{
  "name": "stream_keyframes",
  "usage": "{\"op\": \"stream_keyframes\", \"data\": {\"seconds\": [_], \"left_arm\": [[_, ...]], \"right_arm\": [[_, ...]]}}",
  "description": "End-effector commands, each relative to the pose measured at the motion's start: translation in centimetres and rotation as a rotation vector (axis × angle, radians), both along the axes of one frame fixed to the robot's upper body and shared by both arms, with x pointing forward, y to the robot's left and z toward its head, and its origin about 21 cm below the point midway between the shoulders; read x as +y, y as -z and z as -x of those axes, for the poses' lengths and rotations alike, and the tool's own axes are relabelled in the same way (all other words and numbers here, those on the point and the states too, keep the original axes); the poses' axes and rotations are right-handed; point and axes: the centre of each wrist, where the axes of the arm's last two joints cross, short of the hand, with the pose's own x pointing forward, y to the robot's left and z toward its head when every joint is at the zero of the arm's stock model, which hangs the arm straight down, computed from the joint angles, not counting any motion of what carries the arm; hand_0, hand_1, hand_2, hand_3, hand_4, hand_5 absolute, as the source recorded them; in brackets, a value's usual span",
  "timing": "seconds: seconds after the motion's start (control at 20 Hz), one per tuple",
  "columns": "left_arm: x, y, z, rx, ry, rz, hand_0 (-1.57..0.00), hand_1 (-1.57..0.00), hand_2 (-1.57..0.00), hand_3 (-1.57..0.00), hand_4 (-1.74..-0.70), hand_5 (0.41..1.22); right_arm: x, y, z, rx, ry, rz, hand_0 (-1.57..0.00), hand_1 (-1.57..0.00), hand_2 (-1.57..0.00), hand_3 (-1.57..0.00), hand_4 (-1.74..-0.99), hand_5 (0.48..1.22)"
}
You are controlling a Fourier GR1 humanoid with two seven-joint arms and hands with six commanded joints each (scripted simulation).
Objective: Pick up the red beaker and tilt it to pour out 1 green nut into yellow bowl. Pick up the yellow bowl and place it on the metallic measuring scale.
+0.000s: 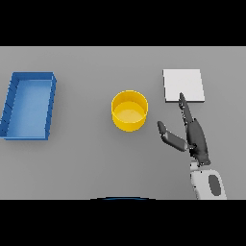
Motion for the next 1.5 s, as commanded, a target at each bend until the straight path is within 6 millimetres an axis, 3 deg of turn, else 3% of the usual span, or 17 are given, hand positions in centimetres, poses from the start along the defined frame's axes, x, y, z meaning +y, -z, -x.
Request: {"op": "stream_keyframes", "data": {"seconds": [0.0, 0.3, 0.6, 0.8, 0.9, 1.0, 1.05, 1.1, 1.2, 1.3, 1.45], "left_arm": [[0.5, 1.1, 0.0, -0.017, -0.058, 0.028, -1.57, -1.57, -1.57, -1.56, -1.74, 1.221], [4.9, 8.7, 1.6, -0.003, -0.307, 0.342, -1.57, -1.57, -1.57, -1.57, -1.74, 1.221], [6.4, 16.9, 4.2, 0.019, -0.364, 0.483, -1.57, -1.57, -1.57, -1.57, -1.74, 1.221], [6.2, 19.7, 6.5, 0.035, -0.395, 0.524, -1.57, -1.57, -1.57, -1.57, -1.74, 1.050], [5.8, 19.8, 7.6, 0.038, -0.413, 0.539, -1.57, -1.57, -1.57, -1.57, -1.74, 0.925], [5.1, 19.3, 8.7, 0.069, -0.407, 0.543, -1.57, -1.57, -1.53, -1.53, -1.52, 0.818], [4.9, 19.0, 9.4, 0.087, -0.346, 0.538, -1.47, -1.34, -1.28, -1.32, -1.37, 0.774], [4.9, 18.2, 9.8, 0.110, -0.318, 0.552, -1.17, -1.07, -1.02, -1.05, -1.23, 0.737], [5.4, 17.4, 10.8, 0.158, -0.258, 0.612, -0.75, -0.69, -0.65, -0.67, -1.05, 0.683], [5.1, 17.3, 11.1, 0.221, -0.240, 0.553, -0.48, -0.44, -0.42, -0.43, -0.92, 0.651], [5.3, 17.7, 11.4, 0.279, -0.274, 0.473, -0.25, -0.22, -0.21, -0.22, -0.83, 0.627]], "right_arm": [[-0.2, 0.0, -0.2, 0.004, -0.002, 0.008, 0.00, 0.00, 0.00, 0.00, -1.138, 0.626], [-0.5, -0.2, -0.4, 0.005, -0.014, -0.007, 0.00, 0.00, 0.00, 0.00, -1.129, 0.659], [-0.4, 0.0, 0.1, -0.014, -0.014, 0.008, 0.00, 0.00, 0.00, 0.00, -1.166, 0.676], [-0.4, 0.1, 0.0, -0.011, -0.014, 0.006, 0.00, 0.00, 0.00, 0.00, -1.167, 0.675], [-0.5, 0.0, 0.1, -0.008, -0.017, 0.010, 0.00, 0.00, 0.00, 0.00, -1.157, 0.671], [-0.4, 0.0, 0.0, -0.002, -0.024, -0.002, 0.00, 0.00, 0.00, 0.00, -1.155, 0.670], [-0.5, 0.1, 0.1, 0.006, -0.016, -0.002, 0.00, 0.00, 0.00, 0.00, -1.153, 0.670], [-0.6, -0.2, 0.0, 0.001, -0.016, 0.002, 0.00, 0.00, 0.00, 0.00, -1.151, 0.670], [-0.6, 0.2, 0.3, -0.002, -0.017, -0.001, 0.00, 0.00, 0.00, 0.00, -1.150, 0.671], [-0.8, 0.1, 0.1, -0.004, -0.015, -0.007, 0.00, 0.00, 0.00, 0.00, -1.155, 0.670], [-0.5, 0.1, 0.0, -0.009, -0.018, 0.020, 0.00, 0.00, 0.00, 0.00, -1.156, 0.665]]}}
